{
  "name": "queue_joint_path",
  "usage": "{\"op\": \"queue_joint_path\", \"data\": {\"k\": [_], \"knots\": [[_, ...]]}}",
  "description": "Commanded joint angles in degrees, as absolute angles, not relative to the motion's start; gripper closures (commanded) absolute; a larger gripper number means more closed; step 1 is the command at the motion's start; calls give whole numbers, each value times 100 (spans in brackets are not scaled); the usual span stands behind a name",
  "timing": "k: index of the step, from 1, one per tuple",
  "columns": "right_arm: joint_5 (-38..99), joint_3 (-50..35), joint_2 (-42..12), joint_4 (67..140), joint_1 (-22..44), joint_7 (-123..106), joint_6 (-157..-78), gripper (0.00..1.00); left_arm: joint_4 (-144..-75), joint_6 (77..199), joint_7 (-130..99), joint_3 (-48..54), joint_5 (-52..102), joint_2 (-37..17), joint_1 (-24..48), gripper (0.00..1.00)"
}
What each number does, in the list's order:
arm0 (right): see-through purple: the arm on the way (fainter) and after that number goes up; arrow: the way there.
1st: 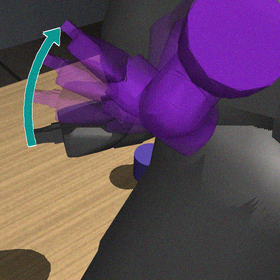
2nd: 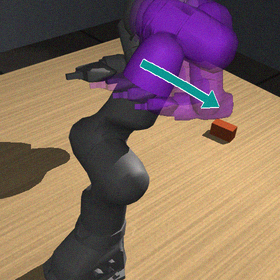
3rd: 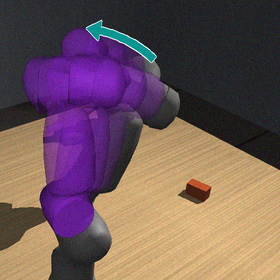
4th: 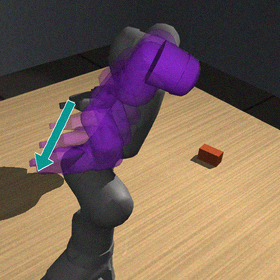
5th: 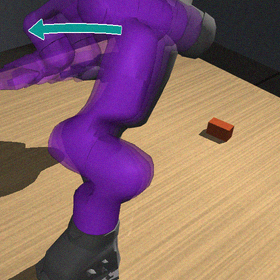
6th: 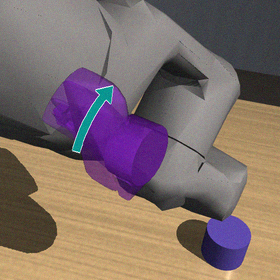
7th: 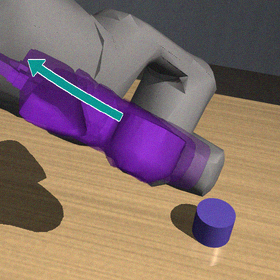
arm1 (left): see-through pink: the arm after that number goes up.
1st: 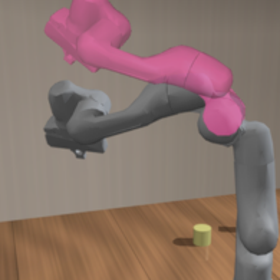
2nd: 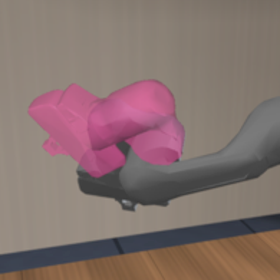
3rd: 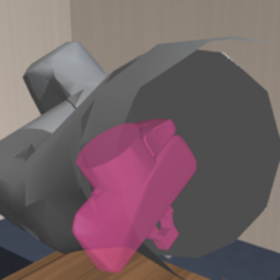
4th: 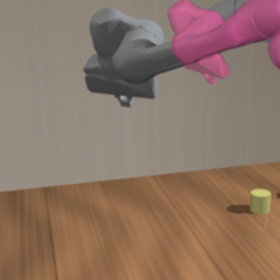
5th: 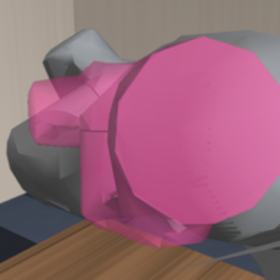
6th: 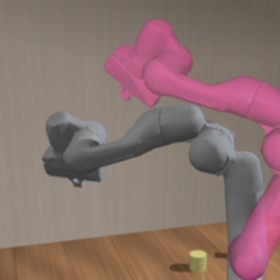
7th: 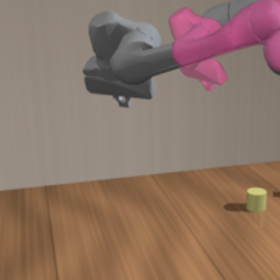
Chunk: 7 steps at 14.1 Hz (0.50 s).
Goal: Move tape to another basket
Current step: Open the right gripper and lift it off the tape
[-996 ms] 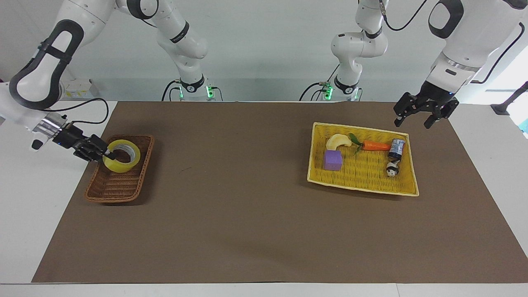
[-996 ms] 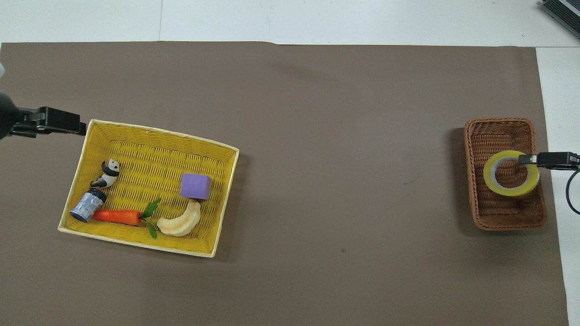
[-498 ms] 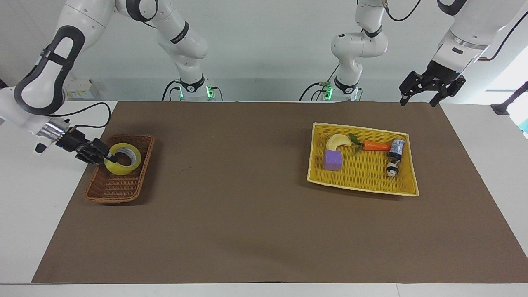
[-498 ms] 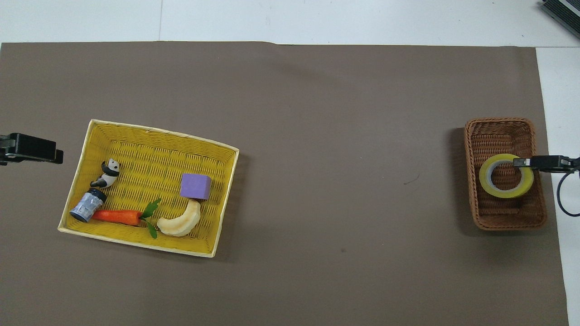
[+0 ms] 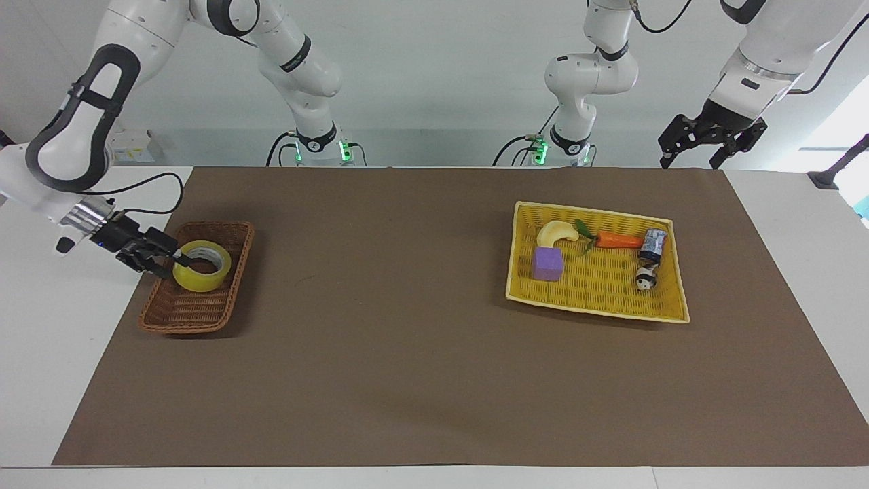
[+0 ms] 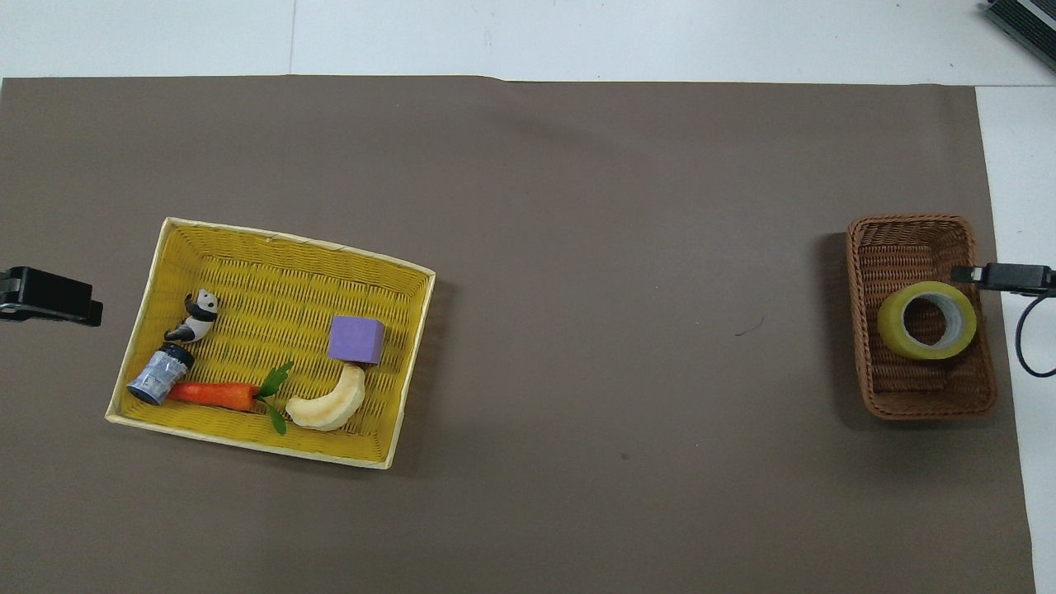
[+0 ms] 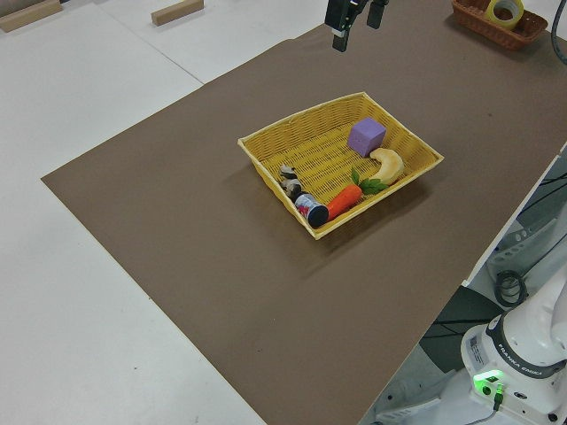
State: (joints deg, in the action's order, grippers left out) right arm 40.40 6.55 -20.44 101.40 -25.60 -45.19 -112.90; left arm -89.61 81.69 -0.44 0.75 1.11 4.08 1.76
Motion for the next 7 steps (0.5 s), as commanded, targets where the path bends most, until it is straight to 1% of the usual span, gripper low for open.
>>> {"op": "queue_joint_path", "data": {"k": [1,2,3,5,7], "knots": [[3929,641,-2101,9713,-2024,-4596,-12388,0,-8842,8094,-105,97,-53,378,141,0],[3729,642,-2083,9625,-1865,-4597,-12619,0,-8877,8138,-192,97,-53,404,123,0],[3483,633,-2083,9476,-1759,-4553,-12682,0,-8912,8165,-246,105,-27,422,106,0],[3175,659,-2039,9291,-1539,-4238,-12674,0,-8921,8218,-281,105,-9,422,114,0],[2352,659,-1855,9264,-1206,-3634,-12683,0,-8921,8218,-229,105,0,422,114,0]]}}
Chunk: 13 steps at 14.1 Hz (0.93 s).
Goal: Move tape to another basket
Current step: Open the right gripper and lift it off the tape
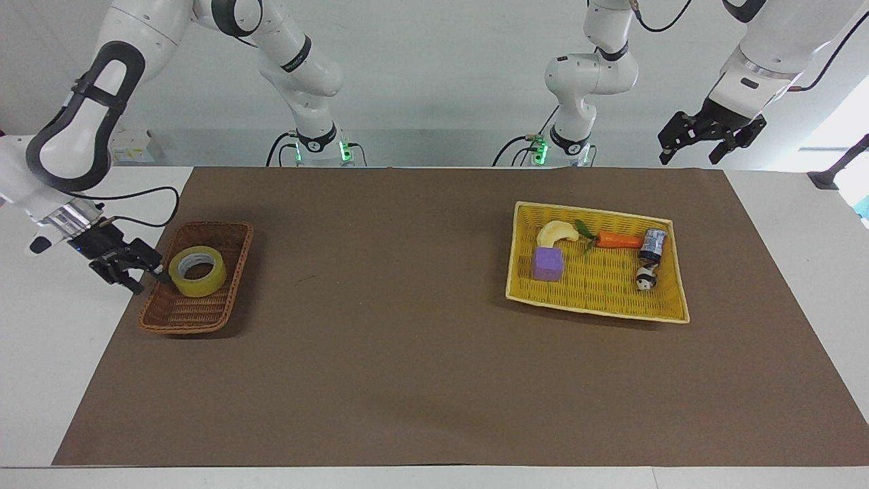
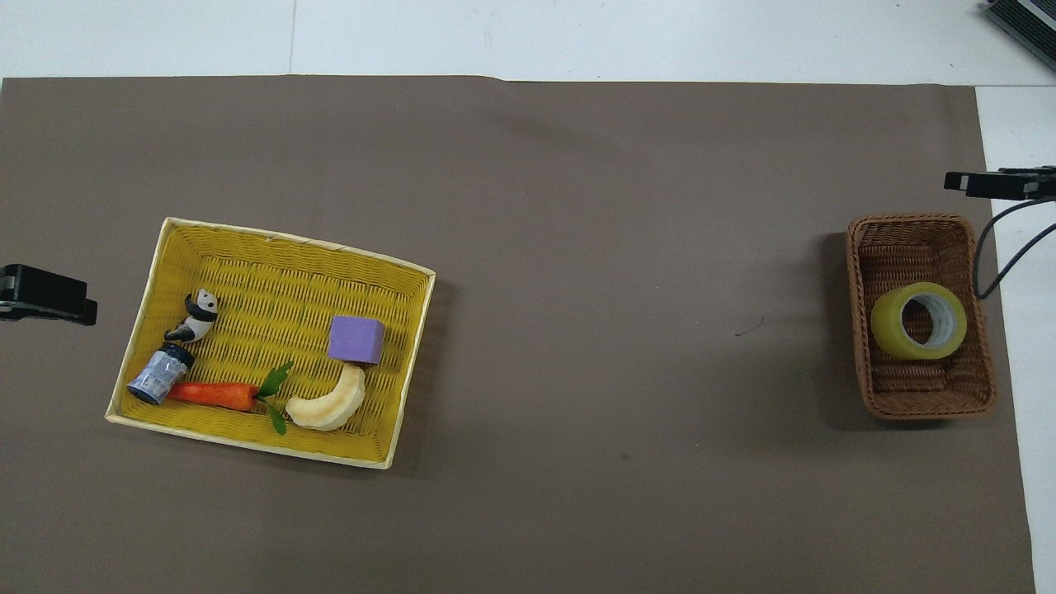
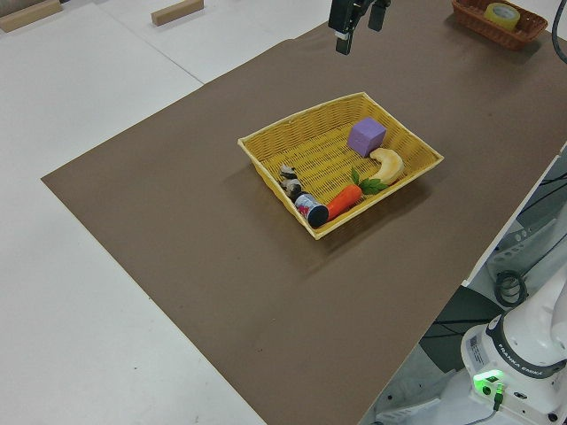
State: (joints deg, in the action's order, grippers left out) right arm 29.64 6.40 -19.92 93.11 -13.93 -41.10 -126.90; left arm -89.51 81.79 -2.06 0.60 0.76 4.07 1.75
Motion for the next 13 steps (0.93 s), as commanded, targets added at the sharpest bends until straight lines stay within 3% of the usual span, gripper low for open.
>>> {"op": "queue_joint_path", "data": {"k": [1,8,13], "knots": [[1920,642,-1802,9264,-1117,-3212,-12683,0,-8921,8209,-255,105,0,422,166,0],[820,642,-1205,9579,-370,-1252,-12507,0,-8921,8191,-237,97,0,422,105,0],[19,642,-827,9607,227,279,-11954,0,-8921,8191,-237,97,0,431,105,0]]}}
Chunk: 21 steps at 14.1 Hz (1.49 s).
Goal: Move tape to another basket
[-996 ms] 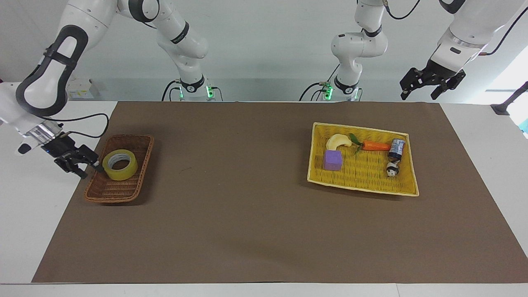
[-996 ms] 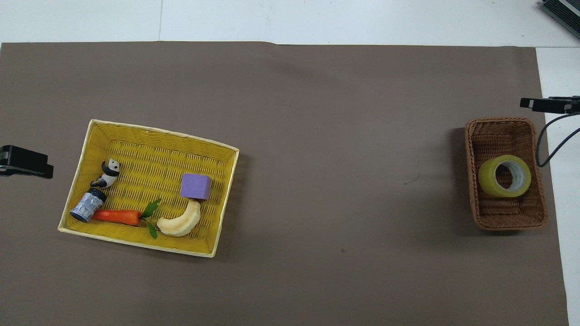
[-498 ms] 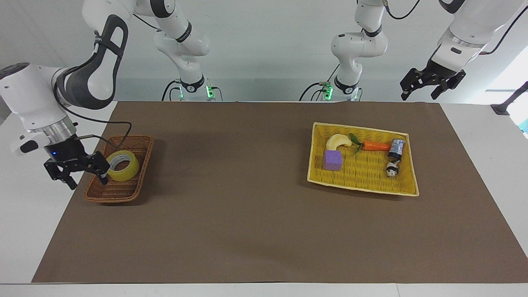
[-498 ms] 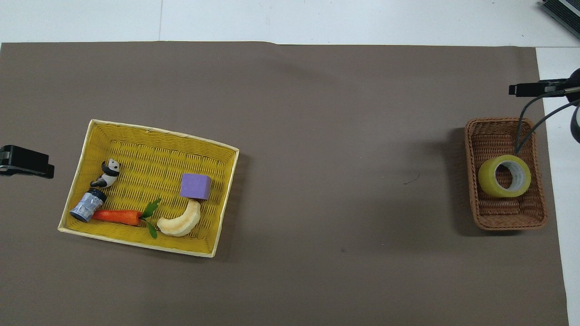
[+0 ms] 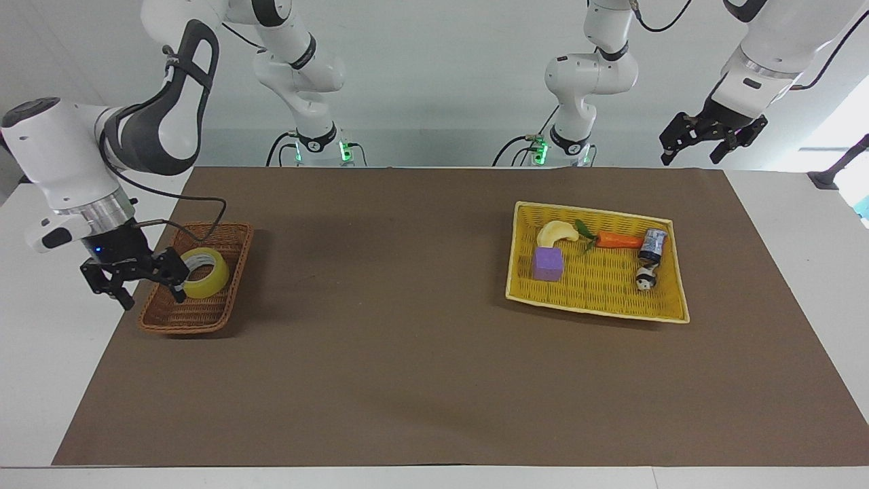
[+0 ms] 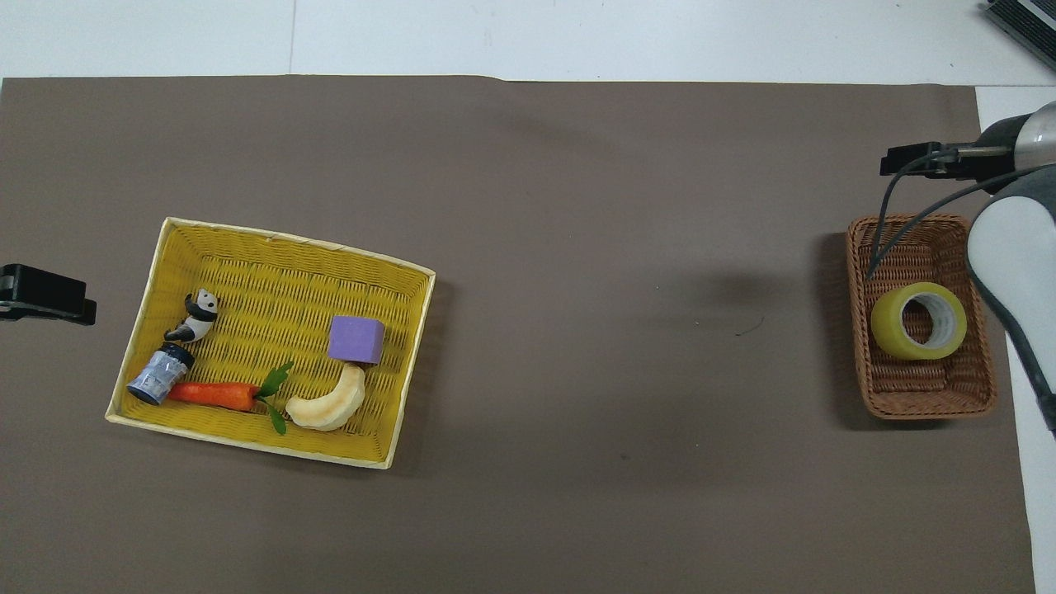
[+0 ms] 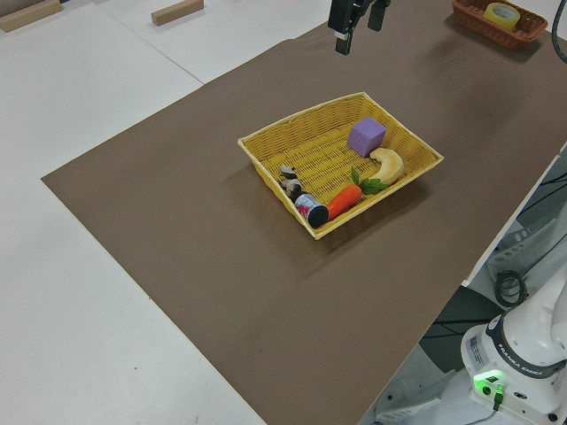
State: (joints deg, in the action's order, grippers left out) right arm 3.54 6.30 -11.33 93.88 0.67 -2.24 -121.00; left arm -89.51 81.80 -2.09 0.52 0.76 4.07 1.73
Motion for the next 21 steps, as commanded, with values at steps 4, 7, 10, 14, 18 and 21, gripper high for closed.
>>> {"op": "queue_joint_path", "data": {"k": [4,7,10,14,18,21], "knots": [[-193,650,-423,9519,343,563,-11375,0,-8921,8191,-237,97,0,422,114,0],[-368,659,-150,9160,273,510,-10585,0,-8921,8191,-237,97,0,431,105,0],[-404,686,-71,8606,264,553,-9460,0,-8921,8191,-237,97,0,422,114,0],[-404,624,578,9226,264,712,-9210,0,-8921,8191,-237,97,0,422,105,0],[-290,633,598,9220,255,650,-9097,0,-8921,8191,-237,97,0,431,106,0],[-281,642,598,9202,255,520,-8887,0,-8921,8191,-237,97,0,431,105,0]]}}
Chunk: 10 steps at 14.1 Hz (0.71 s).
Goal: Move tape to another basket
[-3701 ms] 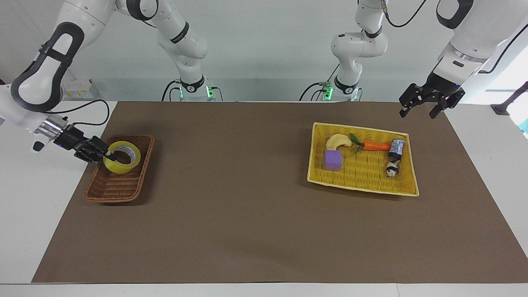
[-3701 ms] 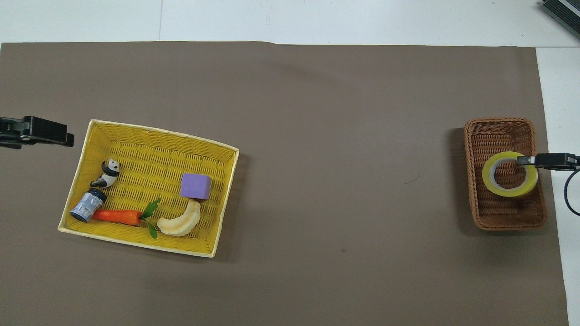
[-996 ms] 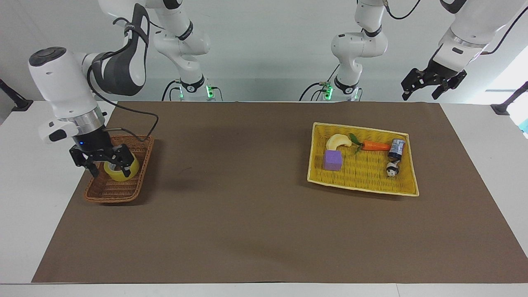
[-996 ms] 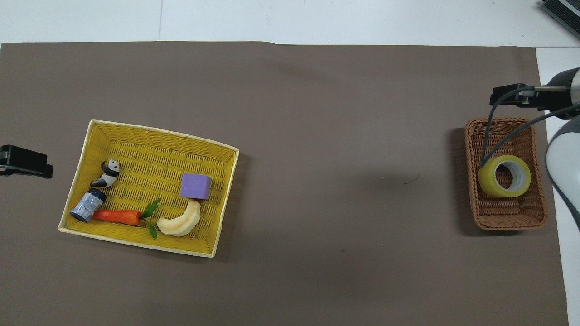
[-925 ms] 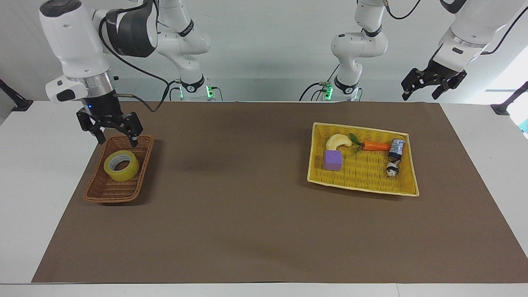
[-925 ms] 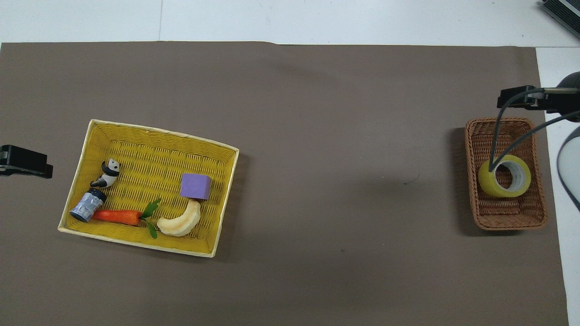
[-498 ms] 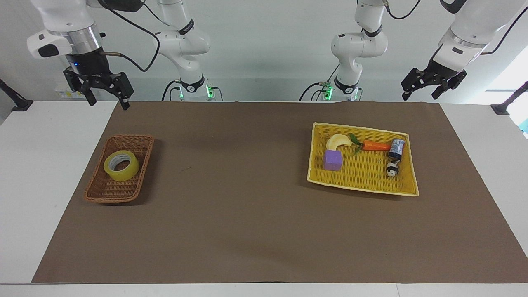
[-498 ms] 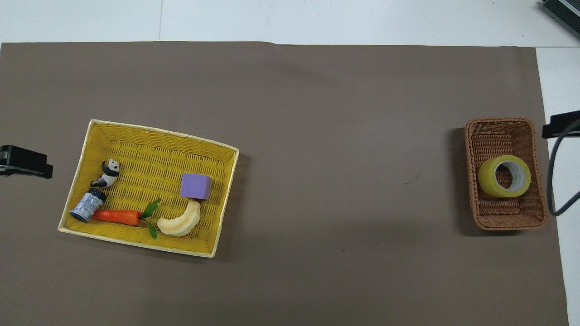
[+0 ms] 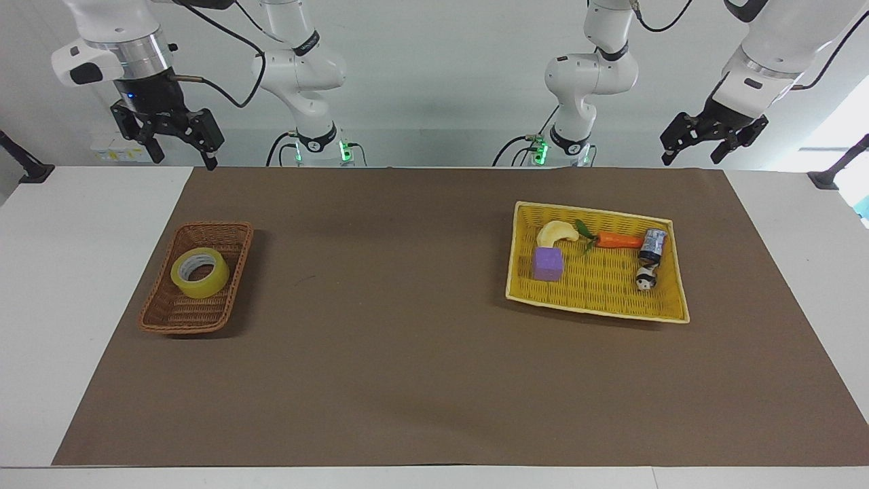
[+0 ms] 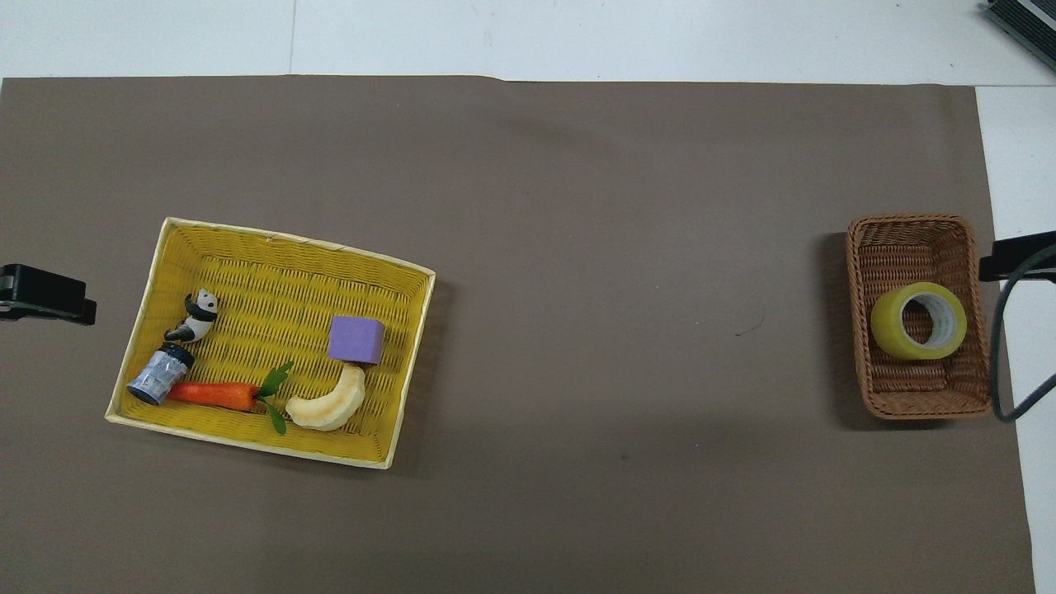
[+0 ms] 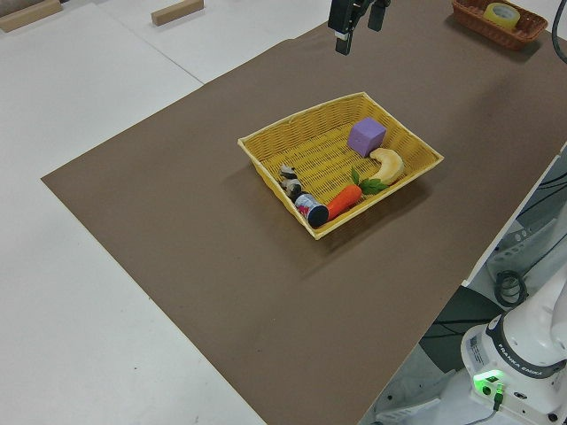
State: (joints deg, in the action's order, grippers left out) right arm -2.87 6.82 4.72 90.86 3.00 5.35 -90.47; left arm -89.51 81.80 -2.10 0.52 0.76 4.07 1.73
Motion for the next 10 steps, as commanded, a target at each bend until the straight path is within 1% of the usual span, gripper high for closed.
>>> {"op": "queue_joint_path", "data": {"k": [1,10], "knots": [[-281,659,606,9193,255,258,-8816,0,-8921,8191,-237,97,0,422,114,0],[-237,624,589,9167,264,228,-8807,0,-8921,8191,-237,97,0,431,105,0]]}}
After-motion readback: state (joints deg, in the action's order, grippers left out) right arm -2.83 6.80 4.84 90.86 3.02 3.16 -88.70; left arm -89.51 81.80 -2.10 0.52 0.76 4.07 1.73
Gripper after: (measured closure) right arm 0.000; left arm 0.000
